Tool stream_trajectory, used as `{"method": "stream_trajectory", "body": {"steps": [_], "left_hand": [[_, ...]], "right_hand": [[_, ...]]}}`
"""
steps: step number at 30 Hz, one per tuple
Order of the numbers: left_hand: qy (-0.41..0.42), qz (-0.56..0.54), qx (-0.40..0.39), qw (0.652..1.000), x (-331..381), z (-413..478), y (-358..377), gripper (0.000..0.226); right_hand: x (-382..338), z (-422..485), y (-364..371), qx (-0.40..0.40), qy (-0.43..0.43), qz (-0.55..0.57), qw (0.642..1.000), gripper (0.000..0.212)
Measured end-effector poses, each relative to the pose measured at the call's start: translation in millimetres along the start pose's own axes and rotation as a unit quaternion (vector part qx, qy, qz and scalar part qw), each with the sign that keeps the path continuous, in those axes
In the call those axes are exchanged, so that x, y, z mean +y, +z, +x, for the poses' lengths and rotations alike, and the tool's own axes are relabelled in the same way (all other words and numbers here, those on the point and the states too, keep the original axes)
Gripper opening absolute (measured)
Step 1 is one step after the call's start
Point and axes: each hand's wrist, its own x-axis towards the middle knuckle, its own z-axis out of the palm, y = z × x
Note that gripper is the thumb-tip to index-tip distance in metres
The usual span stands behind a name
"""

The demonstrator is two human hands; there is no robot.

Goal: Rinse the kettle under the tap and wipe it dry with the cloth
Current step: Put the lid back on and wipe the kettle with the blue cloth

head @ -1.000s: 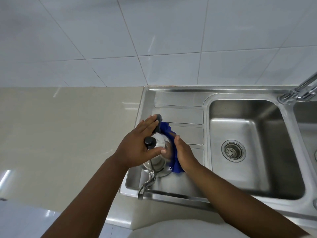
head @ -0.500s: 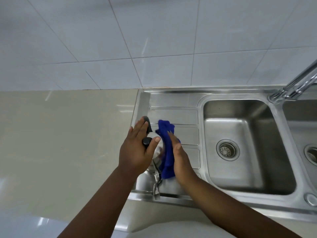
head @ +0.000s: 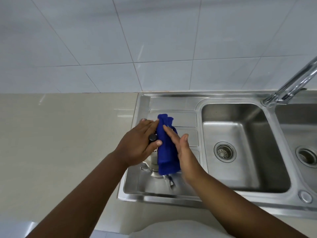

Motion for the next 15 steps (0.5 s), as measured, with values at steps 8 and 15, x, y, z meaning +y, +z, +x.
{"method": "stream_trajectory", "body": {"steps": [8, 15], "left_hand": [[-0.005, 0.061, 0.018, 0.998, 13, -13, 0, 0.084], [-0.016, 0.090, -0.003, 0.996, 2, -15, 6, 0.084]], "right_hand": [[-2, 11, -18, 0.039, 0.129, -0.049, 0.990, 0.078], [-47, 1, 4, -0.033, 0.115, -0.161, 0.980, 0.083]]}}
